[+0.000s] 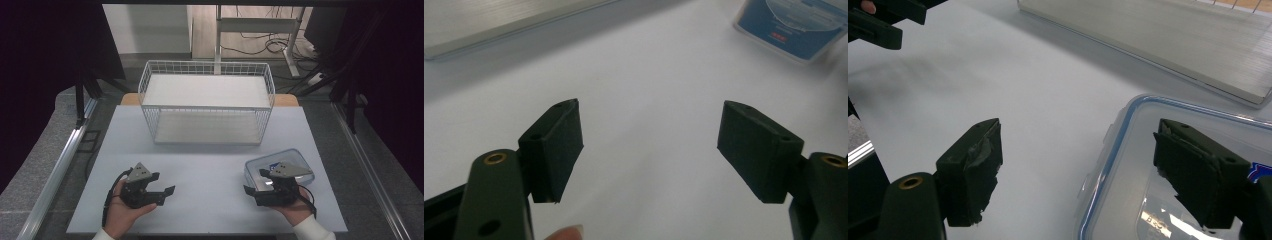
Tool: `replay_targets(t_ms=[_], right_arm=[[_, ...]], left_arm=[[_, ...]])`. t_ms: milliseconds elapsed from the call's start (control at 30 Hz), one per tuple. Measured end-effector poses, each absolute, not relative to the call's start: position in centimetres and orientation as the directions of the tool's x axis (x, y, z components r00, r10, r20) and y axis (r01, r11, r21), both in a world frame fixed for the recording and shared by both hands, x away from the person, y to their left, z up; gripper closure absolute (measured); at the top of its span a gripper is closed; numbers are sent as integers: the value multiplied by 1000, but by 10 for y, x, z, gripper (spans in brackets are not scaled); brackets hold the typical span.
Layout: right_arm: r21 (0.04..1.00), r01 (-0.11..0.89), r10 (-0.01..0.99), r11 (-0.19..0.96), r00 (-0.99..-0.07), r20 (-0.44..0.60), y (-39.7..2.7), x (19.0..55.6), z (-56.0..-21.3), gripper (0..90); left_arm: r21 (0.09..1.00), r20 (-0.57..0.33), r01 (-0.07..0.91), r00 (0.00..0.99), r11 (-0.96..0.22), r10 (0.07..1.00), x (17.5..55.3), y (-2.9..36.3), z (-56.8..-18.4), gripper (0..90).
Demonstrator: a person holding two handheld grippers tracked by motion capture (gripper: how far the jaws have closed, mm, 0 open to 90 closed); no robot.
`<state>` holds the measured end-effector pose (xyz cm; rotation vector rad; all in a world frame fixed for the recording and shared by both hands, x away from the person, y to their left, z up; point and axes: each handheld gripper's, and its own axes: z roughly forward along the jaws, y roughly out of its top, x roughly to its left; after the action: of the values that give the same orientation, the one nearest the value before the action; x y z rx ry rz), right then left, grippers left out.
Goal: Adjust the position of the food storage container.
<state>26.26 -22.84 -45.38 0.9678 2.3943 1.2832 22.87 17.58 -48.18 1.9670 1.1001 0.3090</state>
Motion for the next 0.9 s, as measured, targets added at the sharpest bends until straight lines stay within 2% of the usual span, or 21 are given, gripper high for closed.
replay_targets(t_ms=[400, 900], right_arm=[[812, 429, 672, 395, -738, 62, -228, 262, -452, 193], [786, 484, 739, 383, -671, 53, -251, 279, -432, 309]], left_arm=[[771, -178, 580, 593, -264, 785, 228, 179, -480, 244], [758, -173, 591, 591, -277, 788, 231, 182, -483, 235]])
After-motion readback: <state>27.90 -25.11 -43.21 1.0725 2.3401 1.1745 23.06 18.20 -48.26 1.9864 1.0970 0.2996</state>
